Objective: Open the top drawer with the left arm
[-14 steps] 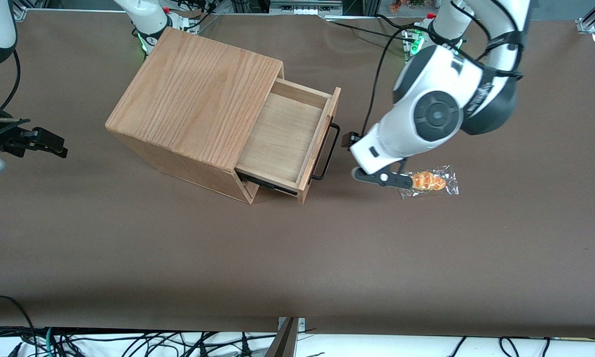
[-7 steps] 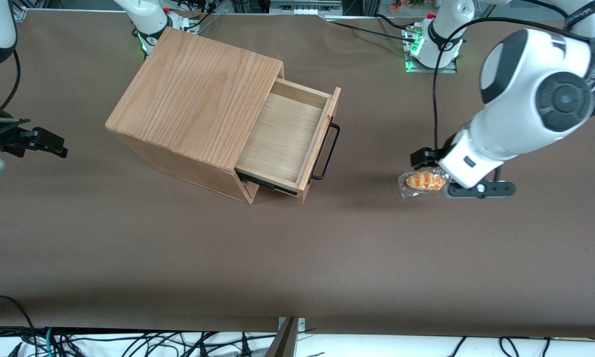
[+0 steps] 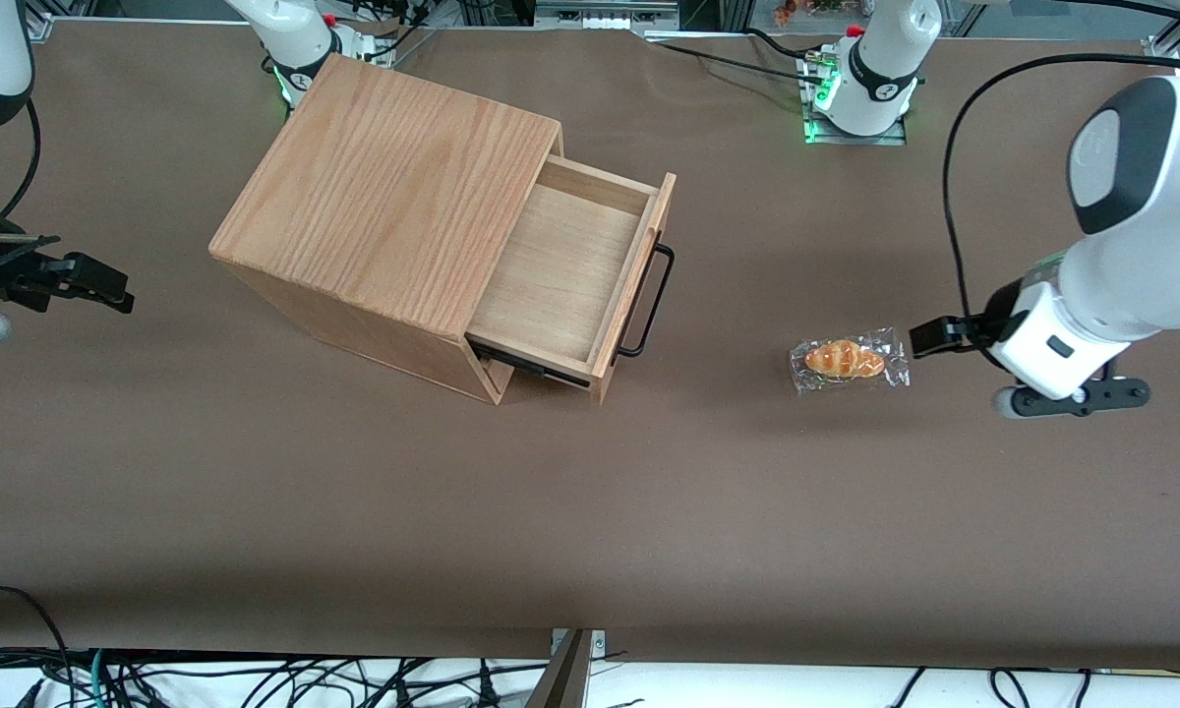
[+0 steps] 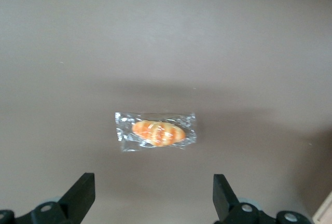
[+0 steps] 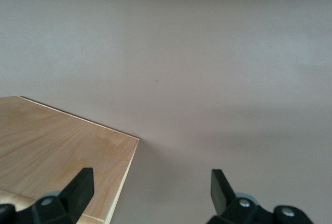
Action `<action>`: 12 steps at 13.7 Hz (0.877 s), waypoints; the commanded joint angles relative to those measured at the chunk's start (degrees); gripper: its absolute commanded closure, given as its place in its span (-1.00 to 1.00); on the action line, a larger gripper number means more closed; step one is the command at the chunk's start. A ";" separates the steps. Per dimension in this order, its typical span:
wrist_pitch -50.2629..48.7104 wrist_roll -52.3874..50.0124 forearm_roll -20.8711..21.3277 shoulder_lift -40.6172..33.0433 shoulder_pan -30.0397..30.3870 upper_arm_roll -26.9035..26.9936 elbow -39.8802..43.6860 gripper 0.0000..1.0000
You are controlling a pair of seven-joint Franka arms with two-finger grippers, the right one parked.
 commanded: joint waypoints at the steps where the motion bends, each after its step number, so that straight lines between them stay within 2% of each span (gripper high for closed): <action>1: -1.05 4.77 2.04 -0.97 3.13 -0.64 0.03 -1.00; 4: -1.05 8.89 3.89 -2.55 9.18 -2.83 0.03 -1.00; 7: -0.44 10.15 3.98 -2.64 14.02 -9.40 -0.06 -1.00; 12: -0.35 7.25 4.07 -2.82 14.48 -10.57 -0.58 -1.00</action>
